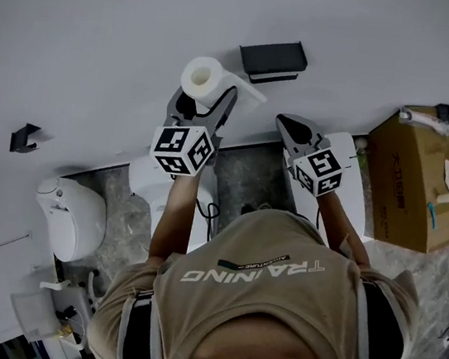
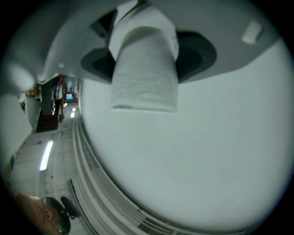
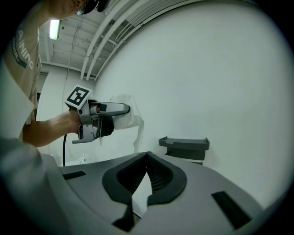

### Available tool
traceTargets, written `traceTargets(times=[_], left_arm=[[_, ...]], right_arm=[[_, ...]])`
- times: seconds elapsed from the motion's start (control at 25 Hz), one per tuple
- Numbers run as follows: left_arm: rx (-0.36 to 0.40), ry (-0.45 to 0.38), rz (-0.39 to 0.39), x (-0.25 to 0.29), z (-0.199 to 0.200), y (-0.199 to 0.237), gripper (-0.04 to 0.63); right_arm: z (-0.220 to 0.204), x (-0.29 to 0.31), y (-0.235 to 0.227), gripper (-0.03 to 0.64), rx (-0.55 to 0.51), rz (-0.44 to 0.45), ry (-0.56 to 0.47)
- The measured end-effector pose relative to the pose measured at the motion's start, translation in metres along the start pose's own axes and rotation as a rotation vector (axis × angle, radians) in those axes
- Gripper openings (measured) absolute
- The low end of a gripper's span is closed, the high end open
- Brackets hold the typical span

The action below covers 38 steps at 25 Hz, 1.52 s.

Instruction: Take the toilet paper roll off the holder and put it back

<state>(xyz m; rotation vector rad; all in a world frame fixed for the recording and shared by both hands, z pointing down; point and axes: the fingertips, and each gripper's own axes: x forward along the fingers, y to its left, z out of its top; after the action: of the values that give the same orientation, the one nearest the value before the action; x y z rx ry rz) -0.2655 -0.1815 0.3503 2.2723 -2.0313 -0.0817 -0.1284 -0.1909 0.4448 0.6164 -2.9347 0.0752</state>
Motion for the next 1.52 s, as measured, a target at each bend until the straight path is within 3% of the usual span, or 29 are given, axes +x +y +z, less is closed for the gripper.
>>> traceTargets(times=[0.76,1.24,1.52], left_arm=[[0.077,-0.076,-0.092,0.104,0.053,-0.019,0.393],[0.08,0.1,-0.122,0.16,-0.014,-0.031,0.394],[0.076,0.151,-0.096,0.176,-0.039,-0.028,0.393]], right_arm=[[-0.01,-0.008,-0.07,0.011,0.055,-0.095,0.008],[-0.021,-0.006,-0.111,0.011,0.089,-0.126,0.018],[-0.026,-0.004,-0.123,0.012,0.104,-0.123,0.019]])
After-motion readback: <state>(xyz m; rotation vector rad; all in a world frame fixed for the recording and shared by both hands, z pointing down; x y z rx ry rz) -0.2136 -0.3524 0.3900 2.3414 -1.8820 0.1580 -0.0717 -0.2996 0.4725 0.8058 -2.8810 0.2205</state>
